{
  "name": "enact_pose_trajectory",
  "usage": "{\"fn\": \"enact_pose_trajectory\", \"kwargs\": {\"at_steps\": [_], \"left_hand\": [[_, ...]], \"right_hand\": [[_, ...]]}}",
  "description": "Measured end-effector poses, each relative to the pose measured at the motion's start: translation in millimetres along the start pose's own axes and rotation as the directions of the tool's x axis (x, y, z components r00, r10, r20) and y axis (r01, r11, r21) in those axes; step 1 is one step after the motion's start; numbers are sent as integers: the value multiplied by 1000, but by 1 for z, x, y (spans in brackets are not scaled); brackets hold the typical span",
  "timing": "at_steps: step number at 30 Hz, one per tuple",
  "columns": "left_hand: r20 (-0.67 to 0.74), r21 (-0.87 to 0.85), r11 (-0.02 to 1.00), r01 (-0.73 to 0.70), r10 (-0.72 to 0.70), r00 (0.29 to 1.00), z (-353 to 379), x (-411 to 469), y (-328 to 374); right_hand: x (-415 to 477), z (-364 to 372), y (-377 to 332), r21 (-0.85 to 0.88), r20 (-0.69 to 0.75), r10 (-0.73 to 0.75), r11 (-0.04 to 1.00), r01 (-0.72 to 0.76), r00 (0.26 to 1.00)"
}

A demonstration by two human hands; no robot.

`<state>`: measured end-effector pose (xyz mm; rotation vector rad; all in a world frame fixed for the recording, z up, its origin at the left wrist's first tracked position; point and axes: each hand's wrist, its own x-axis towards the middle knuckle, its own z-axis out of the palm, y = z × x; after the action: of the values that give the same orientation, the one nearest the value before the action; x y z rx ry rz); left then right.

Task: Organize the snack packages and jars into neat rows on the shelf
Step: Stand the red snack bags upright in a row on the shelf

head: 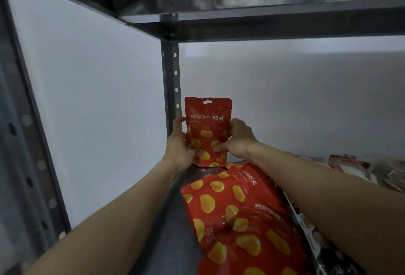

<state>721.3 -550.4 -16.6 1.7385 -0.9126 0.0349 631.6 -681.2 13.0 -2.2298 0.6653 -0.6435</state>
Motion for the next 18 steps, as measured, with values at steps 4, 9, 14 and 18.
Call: {"fn": "enact_pose_trajectory", "kwargs": {"at_steps": [4,9,14,18], "left_hand": [[-19,33,999,28,-28,999,-4,-2,1],[-65,51,997,61,-58,996,-2,-7,5],[-96,94,990,106,-97,991,-2,-10,8],[-184,149,972,184,-156,971,-11,-13,11]], "right_hand": [[-3,1,-5,-49,-1,-8,999,8,1000],[-7,5,-10,-85,-13,8,996,-9,1000],[-17,-2,-13,-134,-15,50,990,-52,999],[-33,-32,-23,-226,-85,25,973,-44,996]]}}
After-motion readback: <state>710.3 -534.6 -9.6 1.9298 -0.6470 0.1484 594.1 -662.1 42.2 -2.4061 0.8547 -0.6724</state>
